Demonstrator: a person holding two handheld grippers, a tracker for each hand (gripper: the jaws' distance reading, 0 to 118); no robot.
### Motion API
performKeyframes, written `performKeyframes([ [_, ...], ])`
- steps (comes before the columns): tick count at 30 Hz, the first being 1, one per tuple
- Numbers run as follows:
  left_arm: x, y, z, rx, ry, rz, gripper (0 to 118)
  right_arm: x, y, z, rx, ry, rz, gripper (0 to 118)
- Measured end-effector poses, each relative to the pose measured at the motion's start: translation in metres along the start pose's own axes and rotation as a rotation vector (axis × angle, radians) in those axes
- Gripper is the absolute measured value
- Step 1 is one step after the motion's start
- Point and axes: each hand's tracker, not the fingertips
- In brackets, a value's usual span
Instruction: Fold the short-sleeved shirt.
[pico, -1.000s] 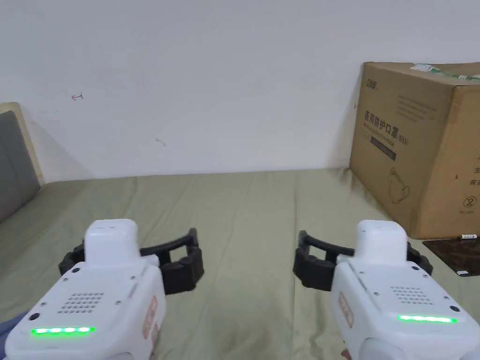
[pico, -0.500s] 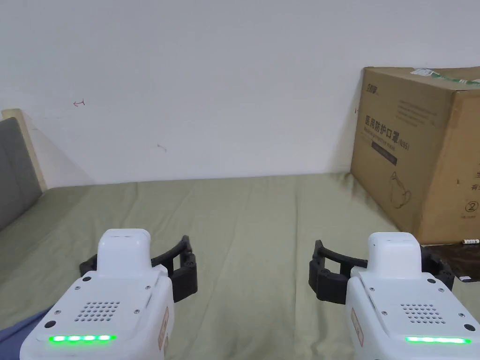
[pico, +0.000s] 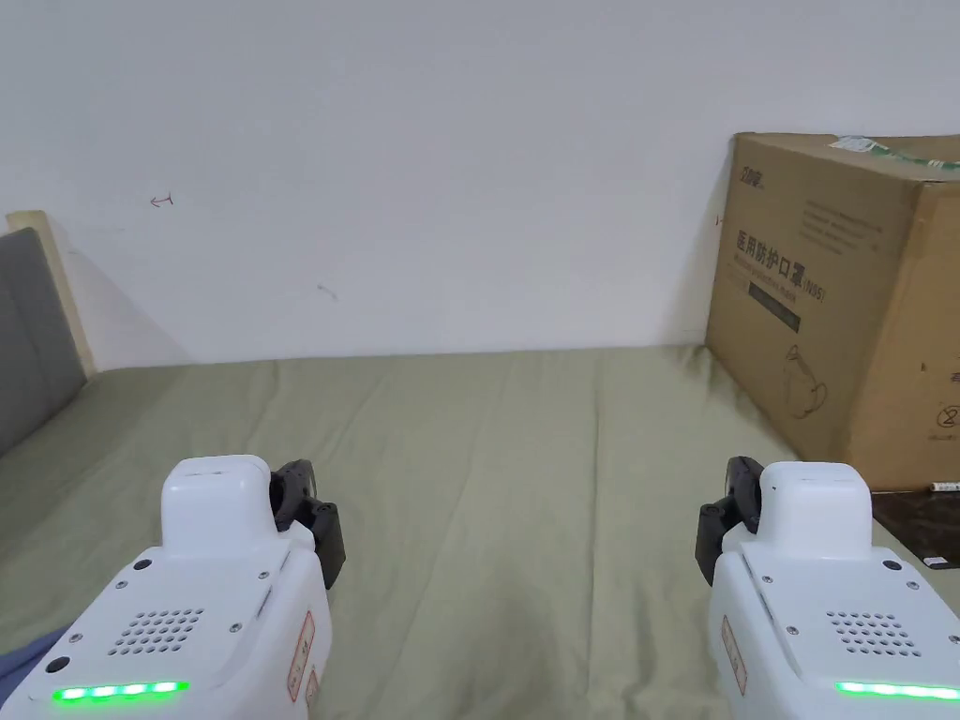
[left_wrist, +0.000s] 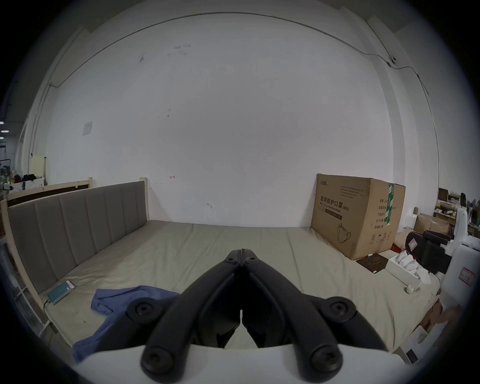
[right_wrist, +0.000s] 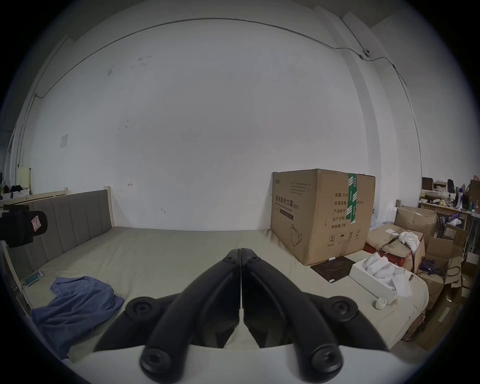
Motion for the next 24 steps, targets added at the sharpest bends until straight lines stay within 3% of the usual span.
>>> performKeyframes([
  [13,-0.010,0.000,-0.001,-0.029,0.008,-0.006,0,-0.012,0.000,-0.005,-0.036,0.051,0.023,0],
  [17,-0.034,0.004,0.011,-0.030,0.078,0.014,0,-0.038,0.003,-0.010,-0.038,0.145,0.021,0],
  [24,-0.096,0.009,0.056,-0.028,0.297,0.022,0,-0.115,0.000,-0.014,-0.068,0.401,0.037,0],
])
